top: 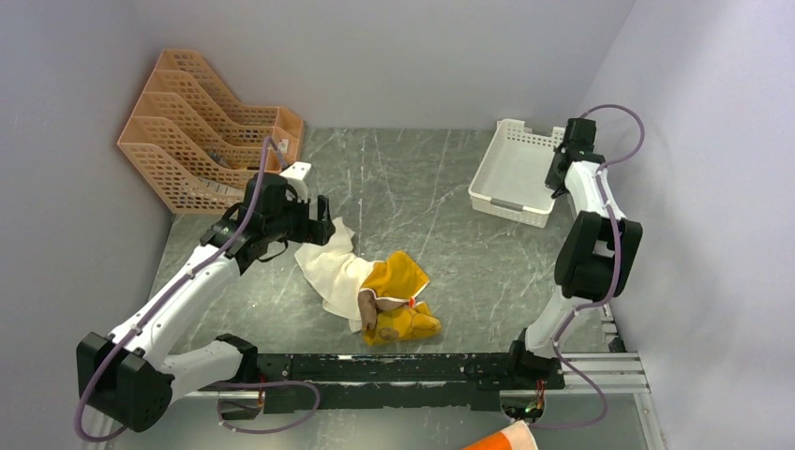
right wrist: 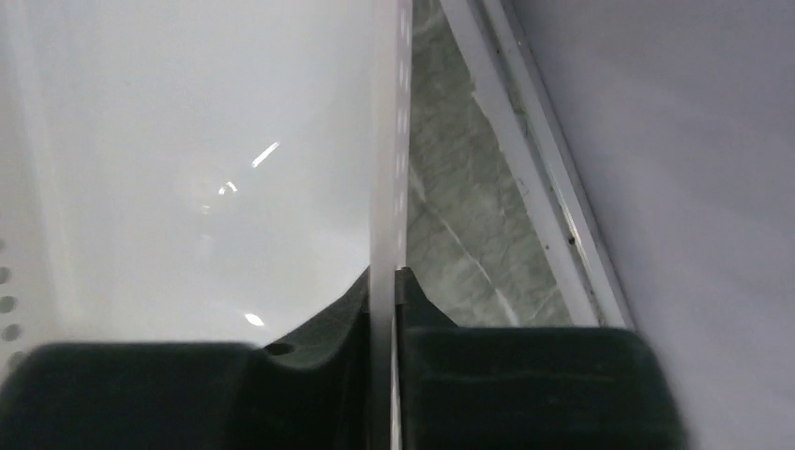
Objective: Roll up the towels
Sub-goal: Move the bin to the corner of the board.
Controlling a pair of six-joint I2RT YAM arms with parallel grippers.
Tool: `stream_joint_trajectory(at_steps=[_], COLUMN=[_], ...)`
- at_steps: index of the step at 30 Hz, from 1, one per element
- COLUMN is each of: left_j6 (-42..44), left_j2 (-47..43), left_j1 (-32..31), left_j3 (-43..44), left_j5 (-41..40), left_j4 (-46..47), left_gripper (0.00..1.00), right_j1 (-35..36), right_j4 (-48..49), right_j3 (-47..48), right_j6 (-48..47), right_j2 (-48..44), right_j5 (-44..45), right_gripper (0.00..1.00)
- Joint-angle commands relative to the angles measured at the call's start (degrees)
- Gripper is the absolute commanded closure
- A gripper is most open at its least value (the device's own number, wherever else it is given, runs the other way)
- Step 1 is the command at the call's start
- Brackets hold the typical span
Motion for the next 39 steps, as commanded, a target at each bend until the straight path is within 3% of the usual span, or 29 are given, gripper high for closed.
stream_joint_trajectory(at_steps=[1, 3, 6, 8, 11, 15, 19, 26, 34, 36, 39], left_j6=[2.6, 3.4, 3.2, 2.5, 1.1, -0.6, -1.2, -0.6, -1.6, -1.5, -1.1], left_j2=[2.6, 3.0, 2.8, 2.7, 2.3, 1.4, 1.2, -1.1, -2.5, -2.1, -1.7], left_j1=[0.1, 0.1, 0.1, 0.1, 0.1, 0.1, 0.1, 0.1, 0.1, 0.1, 0.1], left_j3=[6.0, 7.0, 6.7, 6.2, 5.1, 3.3, 2.6, 1.6, -1.4, -1.6, -1.8], left_j5=[2.8, 2.5, 2.5, 2.8, 3.4, 3.8, 3.6, 2.3, 3.9, 4.3, 4.4], left_j4=[-2.3, -3.1, -2.2, -1.8, -1.0, 0.8, 0.8, -1.3, -0.4, -0.4, -0.3], left_gripper=[0.04, 0.04, 0.04, 0.04, 0.04, 0.04, 0.04, 0.04, 0.04, 0.04, 0.04], right_j1=[-2.6, -2.8, -2.7, -2.2, 0.5, 10.9, 16.9, 22.2, 23.1, 23.1, 23.1], right_j4=[-3.8, -5.4, -5.8, -3.8, -1.0, 0.2, -2.5, -9.7, -10.5, -9.0, -6.4], right_j3=[7.8, 9.4, 10.0, 9.5, 9.4, 10.8, 15.5, 26.4, 24.9, 22.1, 18.8], right_j6=[-2.9, -1.2, 0.8, 1.5, 2.6, 2.3, 6.3, 11.3, 14.8, 14.6, 13.1], right_j2=[5.3, 6.7, 5.7, 2.8, -2.1, -4.0, 3.1, 18.3, 23.7, 23.2, 22.4], right_j5=[-2.2, 1.8, 5.1, 4.9, 4.6, 8.0, 3.4, 7.4, 9.1, 9.1, 8.3], right_gripper=[0.79, 0.54, 0.36, 0.30, 0.29, 0.22, 0.22, 0.19, 0.20, 0.27, 0.55])
